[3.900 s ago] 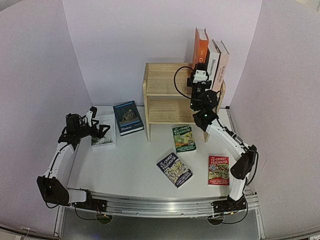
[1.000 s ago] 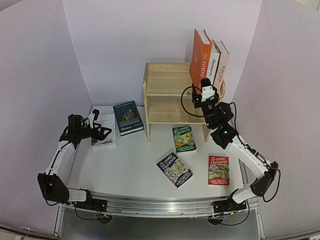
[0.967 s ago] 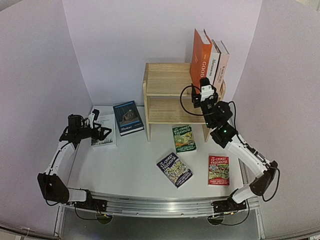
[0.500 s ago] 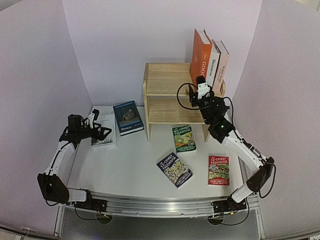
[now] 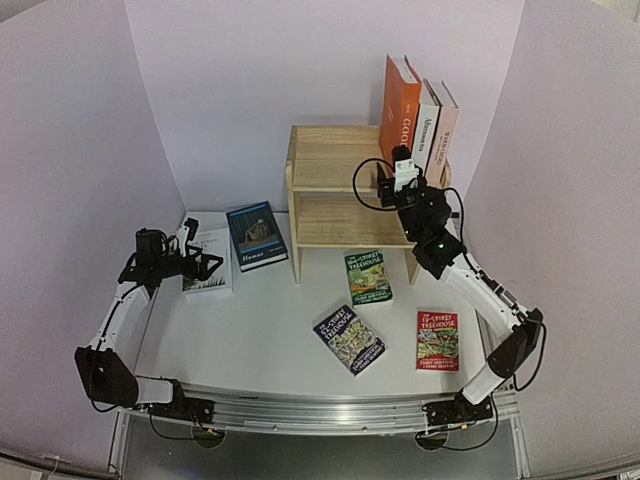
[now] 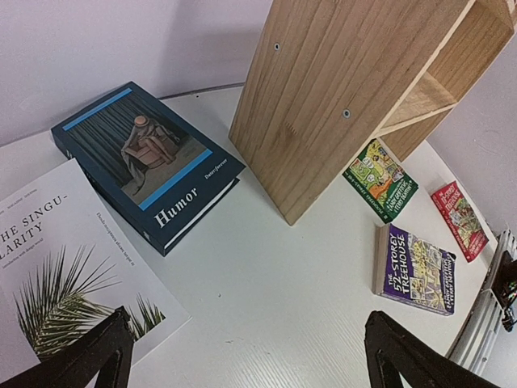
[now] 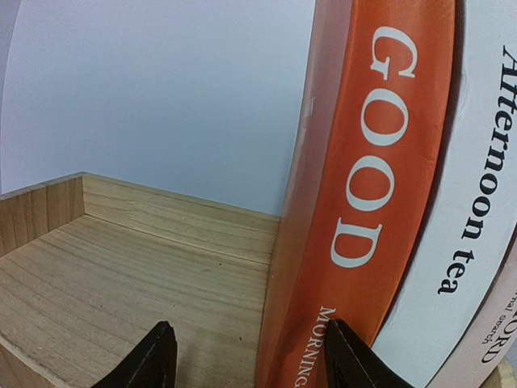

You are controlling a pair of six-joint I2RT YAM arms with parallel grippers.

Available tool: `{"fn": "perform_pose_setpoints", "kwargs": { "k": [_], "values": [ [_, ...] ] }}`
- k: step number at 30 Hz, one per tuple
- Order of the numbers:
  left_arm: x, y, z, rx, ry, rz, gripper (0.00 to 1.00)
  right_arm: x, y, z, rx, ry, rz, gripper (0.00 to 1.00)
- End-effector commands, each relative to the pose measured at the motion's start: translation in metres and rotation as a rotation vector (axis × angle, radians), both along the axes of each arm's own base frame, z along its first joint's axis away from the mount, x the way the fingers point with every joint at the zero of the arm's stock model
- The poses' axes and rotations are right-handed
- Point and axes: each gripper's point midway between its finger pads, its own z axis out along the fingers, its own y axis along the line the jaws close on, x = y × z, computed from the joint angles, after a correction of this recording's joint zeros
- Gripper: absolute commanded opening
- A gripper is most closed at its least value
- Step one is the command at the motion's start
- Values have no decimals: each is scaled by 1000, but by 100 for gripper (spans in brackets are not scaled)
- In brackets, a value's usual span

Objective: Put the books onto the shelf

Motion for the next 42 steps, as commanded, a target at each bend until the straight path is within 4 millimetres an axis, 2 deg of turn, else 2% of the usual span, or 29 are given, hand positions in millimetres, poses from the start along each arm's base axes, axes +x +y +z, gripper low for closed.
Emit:
{"fn": "perform_pose_setpoints", "kwargs": {
  "k": [1, 6, 9, 14, 17, 19, 21, 22, 25, 28, 29, 33, 36, 40, 42],
  "values": [
    [-4, -3, 16, -6, -57, -15, 100, 5, -13, 11, 42, -19, -45, 61],
    [-4, -2, 11, -1, -46, -13, 100, -5, -16, 15, 65, -22, -20, 62],
    [-4, -1, 1, 7, -5, -7, 100, -13, -20, 14, 80, -15, -11, 63],
    [-2, 6, -28, 63, 138, 12, 100, -29, -16, 15, 109, 15, 76, 67],
    [2, 16, -47, 178, 215, -9, 100, -42, -8, 15, 113, 48, 164, 71],
    [13, 29, -65, 295, 270, -31, 100, -48, -3, 11, 112, 75, 211, 76],
    [29, 48, -75, 404, 335, -24, 100, -55, 1, 6, 114, 97, 254, 78],
    [37, 54, -90, 442, 394, -41, 100, -57, 3, 2, 113, 112, 272, 80],
    [76, 84, -103, 518, 504, -5, 100, -61, 8, -11, 105, 160, 311, 81],
    [116, 92, -117, 550, 539, 13, 100, -62, 12, -27, 108, 206, 330, 81],
    [133, 93, -128, 554, 536, 23, 100, -62, 14, -32, 112, 219, 340, 81],
    [204, 97, -129, 573, 356, 92, 100, -63, 22, -53, 126, 292, 375, 81],
    [246, 98, -126, 553, 209, 146, 100, -62, 25, -64, 154, 336, 384, 80],
    [286, 91, -102, 447, 28, 196, 100, -63, 32, -78, 197, 398, 417, 80],
    [300, 92, -99, 402, -10, 226, 100, -63, 36, -87, 213, 434, 434, 80]
  ]
}}
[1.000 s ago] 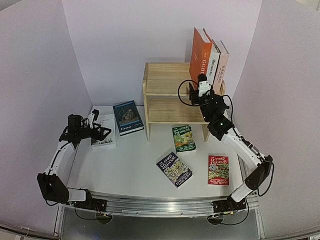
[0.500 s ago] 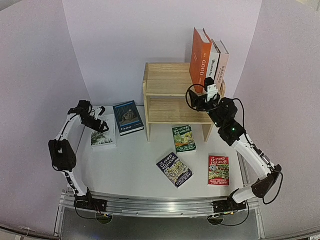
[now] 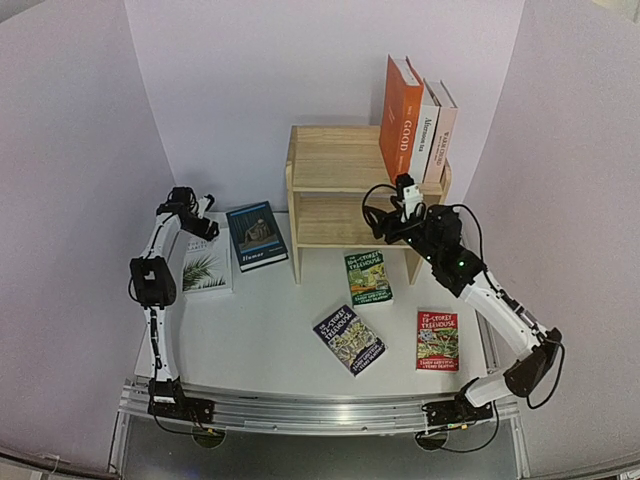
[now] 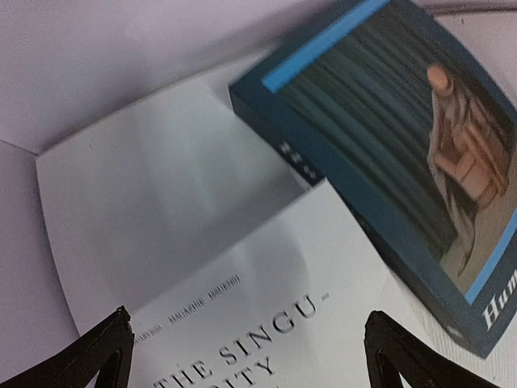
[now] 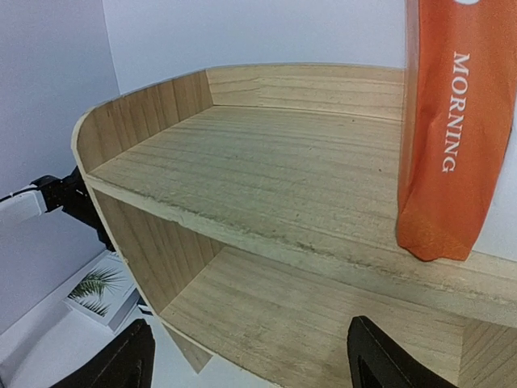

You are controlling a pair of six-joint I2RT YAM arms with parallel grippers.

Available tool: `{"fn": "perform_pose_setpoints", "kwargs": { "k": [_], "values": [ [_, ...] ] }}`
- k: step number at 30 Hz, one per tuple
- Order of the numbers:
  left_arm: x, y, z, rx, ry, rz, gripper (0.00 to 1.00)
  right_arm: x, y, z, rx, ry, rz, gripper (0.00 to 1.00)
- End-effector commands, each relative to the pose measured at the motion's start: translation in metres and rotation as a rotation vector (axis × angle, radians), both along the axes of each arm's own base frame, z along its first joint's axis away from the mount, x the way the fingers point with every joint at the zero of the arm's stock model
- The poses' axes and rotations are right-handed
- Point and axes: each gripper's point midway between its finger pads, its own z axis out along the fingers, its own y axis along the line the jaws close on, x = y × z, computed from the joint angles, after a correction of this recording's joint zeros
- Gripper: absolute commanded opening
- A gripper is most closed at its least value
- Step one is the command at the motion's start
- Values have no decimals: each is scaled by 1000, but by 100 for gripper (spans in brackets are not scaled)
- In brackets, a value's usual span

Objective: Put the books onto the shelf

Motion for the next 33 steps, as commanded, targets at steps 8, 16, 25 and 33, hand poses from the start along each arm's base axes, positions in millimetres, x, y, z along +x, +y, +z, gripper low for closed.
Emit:
{"fn": "perform_pose_setpoints", "kwargs": {
  "k": [8, 16, 25, 33],
  "values": [
    [50, -3, -23, -147, -115, 83, 100, -3, 34, -33, 47, 158, 85, 80],
    [-4, -13, -47, -170, 90, -65, 99, -4, 49, -35, 27, 164, 104, 80],
    [-114, -19, -45, -248, 346, -187, 87, -8, 66, -47, 8, 182, 134, 80],
    [-190, -15, -44, -204, 481, -215, 77, -21, 94, -58, -44, 188, 195, 80]
  ]
}}
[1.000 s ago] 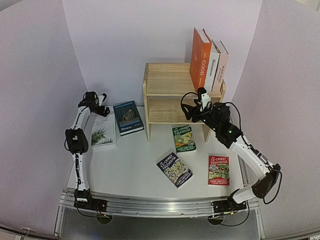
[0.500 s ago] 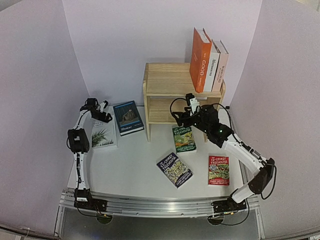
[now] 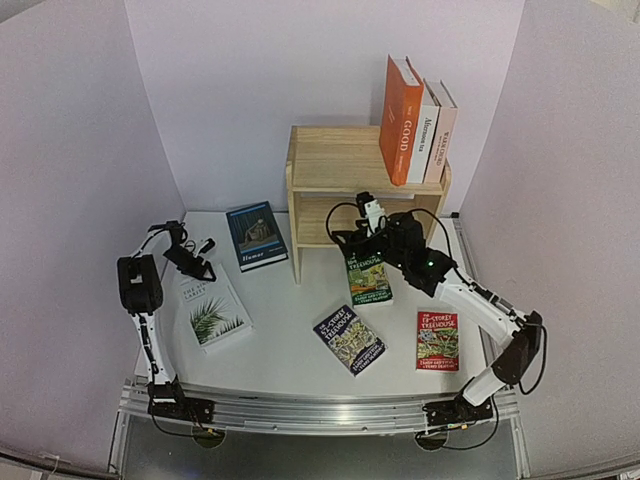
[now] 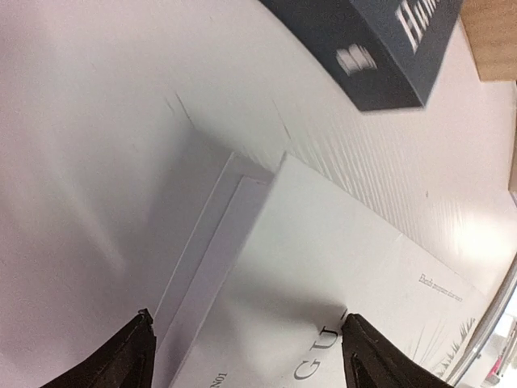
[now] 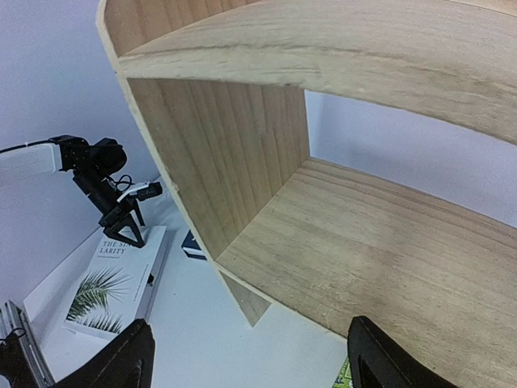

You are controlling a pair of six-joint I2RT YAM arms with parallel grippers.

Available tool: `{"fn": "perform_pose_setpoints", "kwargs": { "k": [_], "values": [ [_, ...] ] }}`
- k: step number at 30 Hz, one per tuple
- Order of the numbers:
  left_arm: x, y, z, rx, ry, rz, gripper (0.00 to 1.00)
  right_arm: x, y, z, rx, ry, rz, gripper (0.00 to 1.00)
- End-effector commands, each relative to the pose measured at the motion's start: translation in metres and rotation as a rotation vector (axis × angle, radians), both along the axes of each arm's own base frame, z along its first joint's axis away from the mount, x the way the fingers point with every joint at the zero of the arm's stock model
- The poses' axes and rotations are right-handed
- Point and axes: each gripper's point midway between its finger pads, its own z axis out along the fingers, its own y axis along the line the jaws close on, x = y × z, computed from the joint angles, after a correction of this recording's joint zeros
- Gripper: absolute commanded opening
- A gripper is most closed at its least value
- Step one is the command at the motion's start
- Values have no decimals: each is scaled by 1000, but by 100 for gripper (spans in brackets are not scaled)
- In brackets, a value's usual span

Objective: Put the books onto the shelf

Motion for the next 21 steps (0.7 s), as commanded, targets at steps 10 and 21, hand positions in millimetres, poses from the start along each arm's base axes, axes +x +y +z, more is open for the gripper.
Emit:
{"fn": "perform_pose_setpoints", "kwargs": {
  "k": [10, 21],
  "values": [
    [-96, 3, 13, 64, 132, -62, 19, -26, 60, -21, -27, 38, 142, 80],
    [-118, -39, 49, 27, 165, 86, 0, -57, 135, -94, -92, 167, 263, 80]
  ]
}}
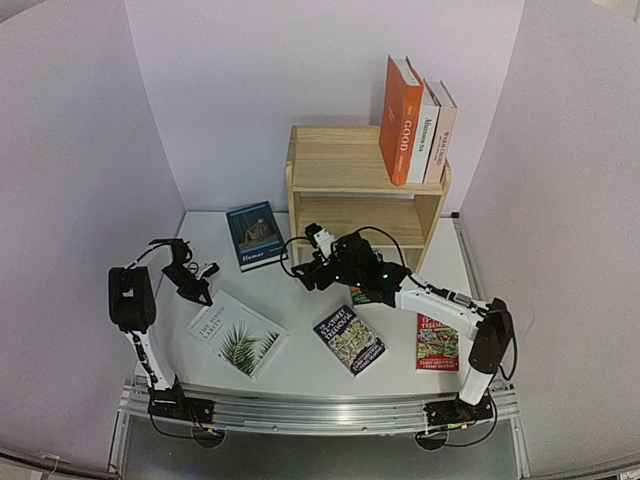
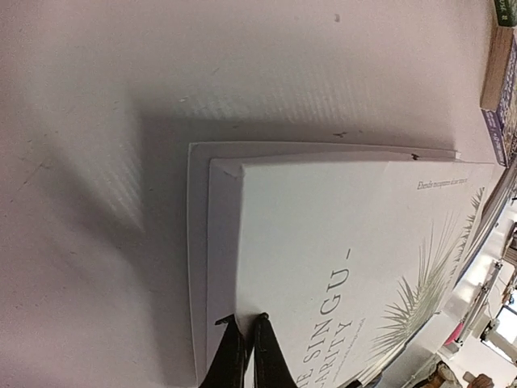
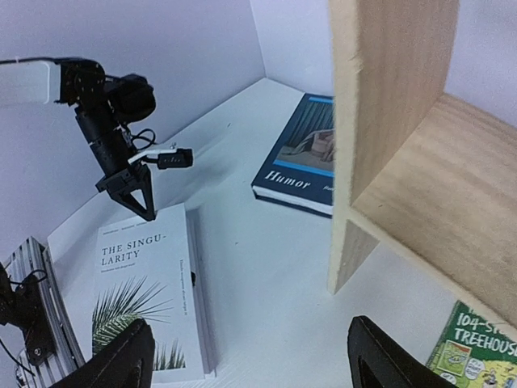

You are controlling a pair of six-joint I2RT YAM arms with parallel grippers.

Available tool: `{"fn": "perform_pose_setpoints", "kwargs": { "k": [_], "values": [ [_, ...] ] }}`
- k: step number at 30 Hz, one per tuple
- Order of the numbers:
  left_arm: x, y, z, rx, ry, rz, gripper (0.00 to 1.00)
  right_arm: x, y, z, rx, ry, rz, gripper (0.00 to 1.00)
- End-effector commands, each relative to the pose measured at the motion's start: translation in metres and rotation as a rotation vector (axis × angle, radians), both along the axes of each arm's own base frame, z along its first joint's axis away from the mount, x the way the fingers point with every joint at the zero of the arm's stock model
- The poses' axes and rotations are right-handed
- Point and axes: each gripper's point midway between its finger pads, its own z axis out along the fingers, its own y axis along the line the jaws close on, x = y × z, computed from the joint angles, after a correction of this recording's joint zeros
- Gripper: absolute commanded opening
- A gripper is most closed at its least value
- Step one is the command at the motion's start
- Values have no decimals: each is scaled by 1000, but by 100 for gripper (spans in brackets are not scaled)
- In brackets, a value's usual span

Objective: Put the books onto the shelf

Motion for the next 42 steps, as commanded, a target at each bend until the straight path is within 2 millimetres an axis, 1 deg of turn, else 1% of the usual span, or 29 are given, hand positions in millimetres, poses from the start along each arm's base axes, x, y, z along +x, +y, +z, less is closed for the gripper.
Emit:
{"fn": "perform_pose_setpoints", "kwargs": {
  "k": [1, 5, 7, 8, 10, 11, 12, 14, 16, 18, 19, 20, 21, 23, 25, 26, 27, 29, 32, 34, 37, 39, 40, 42],
  "values": [
    [5, -15, 42, -7, -46, 115, 0, -21, 43, -26, -16, 57, 66, 80],
    [5, -19, 63, -29, -25, 204, 0, -41, 78, -58, -82, 65, 103, 80],
    [2, -24, 74, -62, 3, 246, 0, -48, 95, -74, -128, 48, 104, 80],
    [1, -28, 79, -84, 21, 263, 0, -54, 107, -81, -154, 28, 106, 80],
    [-3, -36, 90, -136, 61, 298, 0, -63, 124, -88, -208, -37, 109, 80],
    [-5, -40, 95, -161, 83, 314, 0, -71, 135, -90, -232, -80, 122, 81],
    [-8, -43, 99, -184, 109, 332, 0, -75, 141, -92, -261, -124, 124, 82],
    [-12, -48, 101, -215, 153, 369, 0, -86, 155, -95, -318, -219, 130, 83],
    [-14, -50, 103, -228, 166, 395, 0, -95, 164, -98, -366, -294, 116, 84],
    [-14, -51, 106, -239, 161, 424, 0, -105, 171, -107, -420, -364, 100, 86],
    [-14, -52, 107, -246, 152, 431, 0, -106, 174, -116, -446, -394, 85, 87],
    [-14, -52, 108, -249, 152, 450, 0, -112, 179, -130, -470, -423, 87, 89],
    [-15, -52, 108, -252, 152, 465, 0, -118, 184, -144, -501, -460, 104, 90],
    [-18, -52, 107, -257, 152, 483, 0, -133, 197, -165, -564, -550, 145, 92],
    [-21, -53, 105, -259, 162, 494, 0, -140, 204, -172, -600, -613, 134, 93],
    [-22, -53, 104, -259, 164, 496, 0, -138, 204, -173, -607, -622, 110, 93],
    [-23, -53, 103, -258, 166, 498, 0, -131, 200, -171, -619, -638, 59, 93],
    [-24, -52, 102, -252, 165, 500, 0, -114, 188, -168, -676, -697, -63, 93],
    [-27, -52, 103, -248, 164, 503, 0, -94, 176, -158, -761, -842, -238, 98],
    [-28, -53, 102, -255, 175, 504, 0, -92, 175, -163, -800, -890, -267, 98],
    [-27, -54, 100, -262, 185, 506, 0, -89, 171, -175, -834, -892, -288, 98],
    [-27, -55, 100, -269, 191, 504, 0, -83, 164, -181, -874, -897, -319, 96],
    [-28, -55, 99, -270, 194, 502, 0, -79, 161, -183, -886, -898, -332, 93],
    [-30, -56, 98, -271, 201, 501, 0, -71, 156, -182, -894, -901, -350, 83]
  ]
}}
